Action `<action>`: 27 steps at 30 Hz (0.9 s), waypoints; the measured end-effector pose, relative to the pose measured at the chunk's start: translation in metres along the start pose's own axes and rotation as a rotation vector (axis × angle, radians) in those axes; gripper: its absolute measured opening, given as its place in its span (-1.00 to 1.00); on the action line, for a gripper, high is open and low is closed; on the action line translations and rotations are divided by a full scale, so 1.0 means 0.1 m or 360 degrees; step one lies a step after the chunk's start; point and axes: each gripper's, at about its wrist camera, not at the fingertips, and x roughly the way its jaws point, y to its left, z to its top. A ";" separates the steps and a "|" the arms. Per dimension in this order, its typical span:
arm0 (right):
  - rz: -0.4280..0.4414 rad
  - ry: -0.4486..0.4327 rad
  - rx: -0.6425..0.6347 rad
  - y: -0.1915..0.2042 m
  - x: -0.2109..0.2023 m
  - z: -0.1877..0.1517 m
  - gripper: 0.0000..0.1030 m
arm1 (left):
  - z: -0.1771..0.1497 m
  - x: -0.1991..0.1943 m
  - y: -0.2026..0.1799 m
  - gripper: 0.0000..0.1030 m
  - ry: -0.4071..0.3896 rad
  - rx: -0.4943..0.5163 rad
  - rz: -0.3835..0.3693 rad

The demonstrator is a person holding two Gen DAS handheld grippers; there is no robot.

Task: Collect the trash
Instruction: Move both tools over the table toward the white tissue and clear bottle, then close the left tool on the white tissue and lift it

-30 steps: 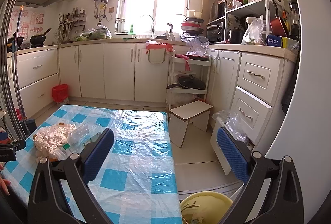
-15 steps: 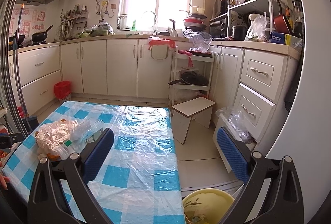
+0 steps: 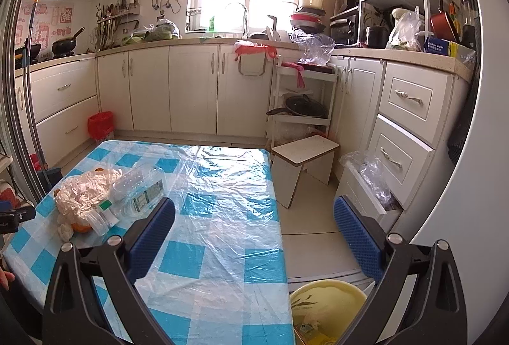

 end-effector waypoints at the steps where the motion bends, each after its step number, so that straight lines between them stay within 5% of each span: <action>1: 0.0006 -0.0006 0.0006 0.00 -0.01 0.00 0.86 | 0.00 0.05 0.00 0.85 0.0031 -0.0004 -0.0020; 8: 0.0033 0.0023 0.0010 -0.02 0.03 -0.03 0.86 | 0.00 0.41 -0.06 0.84 0.0145 -0.0092 -0.0054; 13: 0.0043 0.0039 0.0023 -0.05 0.04 -0.04 0.86 | -0.02 0.62 -0.35 0.79 0.0183 0.0126 0.0016; 20: 0.0069 0.0060 0.0072 -0.11 0.07 -0.04 0.86 | 0.01 0.83 -0.39 0.17 0.0228 0.0139 0.0038; 23: 0.0077 0.0070 0.0075 -0.11 0.09 -0.04 0.86 | 0.04 0.81 -0.36 -0.28 0.0233 0.0122 -0.0002; 27: 0.0089 0.0079 0.0089 -0.10 0.11 -0.03 0.86 | 0.03 0.74 -0.27 -0.41 0.0245 0.0064 -0.0085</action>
